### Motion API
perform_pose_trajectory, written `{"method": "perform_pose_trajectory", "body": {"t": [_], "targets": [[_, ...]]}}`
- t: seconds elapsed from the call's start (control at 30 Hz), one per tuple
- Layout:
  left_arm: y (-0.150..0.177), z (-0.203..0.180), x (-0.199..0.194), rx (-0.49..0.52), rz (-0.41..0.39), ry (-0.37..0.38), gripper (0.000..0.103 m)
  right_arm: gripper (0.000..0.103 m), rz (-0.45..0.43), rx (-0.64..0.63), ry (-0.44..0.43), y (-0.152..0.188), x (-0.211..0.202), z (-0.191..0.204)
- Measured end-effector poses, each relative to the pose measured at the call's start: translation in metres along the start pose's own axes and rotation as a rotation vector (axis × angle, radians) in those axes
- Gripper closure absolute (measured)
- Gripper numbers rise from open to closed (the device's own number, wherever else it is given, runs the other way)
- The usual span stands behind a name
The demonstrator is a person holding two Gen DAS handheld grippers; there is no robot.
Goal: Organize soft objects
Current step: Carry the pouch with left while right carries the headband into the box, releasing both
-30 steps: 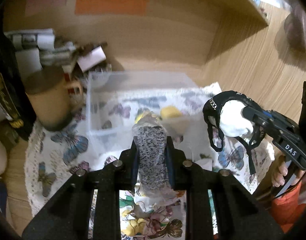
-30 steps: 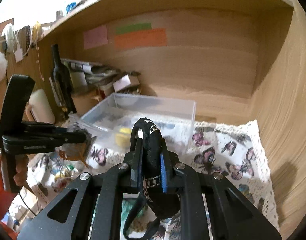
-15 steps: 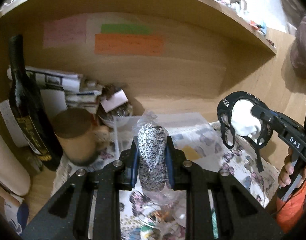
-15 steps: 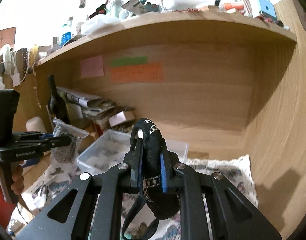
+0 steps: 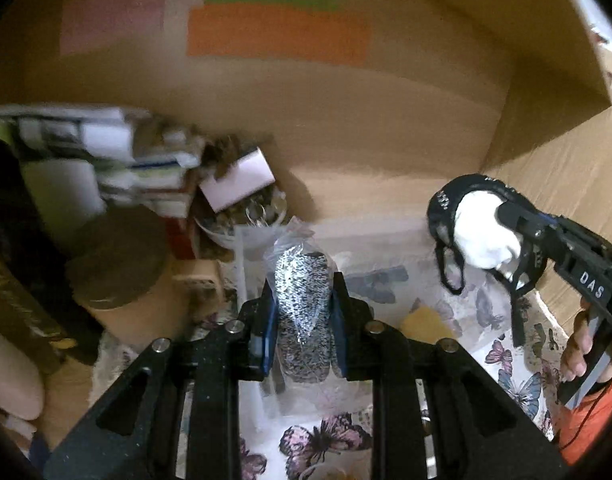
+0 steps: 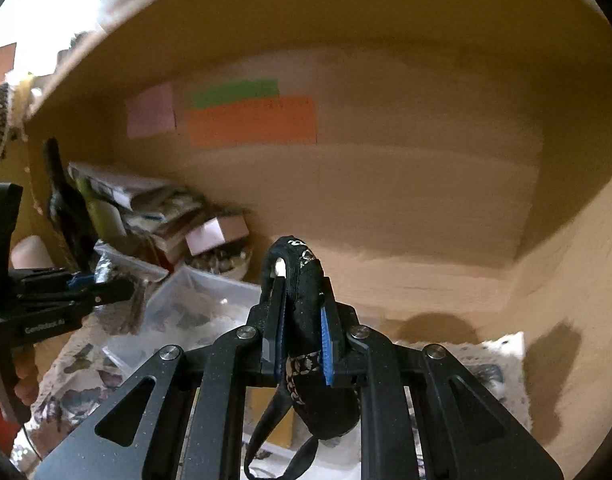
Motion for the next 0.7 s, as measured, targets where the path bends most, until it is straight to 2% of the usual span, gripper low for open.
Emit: {"method": "perform_pose_trajectory", "body": {"t": [0.3, 0.4, 0.57, 0.67, 0.7], "targets": [[0.013, -0.008, 0.050, 0.029, 0.096, 0.014, 0.079, 0.090, 0.171, -0.010, 0.034, 0.037, 0.046, -0.012], [0.017, -0.010, 0.058, 0.039, 0.122, 0.015, 0.080, 0.090, 0.213, -0.012, 0.026, 0.045, 0.053, -0.012], [0.021, -0.019, 0.057, 0.087, 0.121, -0.014, 0.079, 0.090, 0.258, -0.042, 0.029, 0.055, 0.059, -0.008], [0.022, -0.022, 0.058, 0.102, 0.124, -0.028, 0.072, 0.089, 0.270, -0.061, 0.038, 0.057, 0.061, -0.005], [0.022, -0.022, 0.057, 0.102, 0.125, -0.032, 0.064, 0.088, 0.272, -0.065, 0.040, 0.057, 0.060, -0.004]]}}
Point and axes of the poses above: each gripper's, at about its wrist camera, not at the fingertips, and x roughly the way its jaws point, z to its left, y to its underside, the point moved 5 cm from there along x, roughly the way its jaws point, and after that the axes turned 6 degrees about -y, right-handed, at the moved point
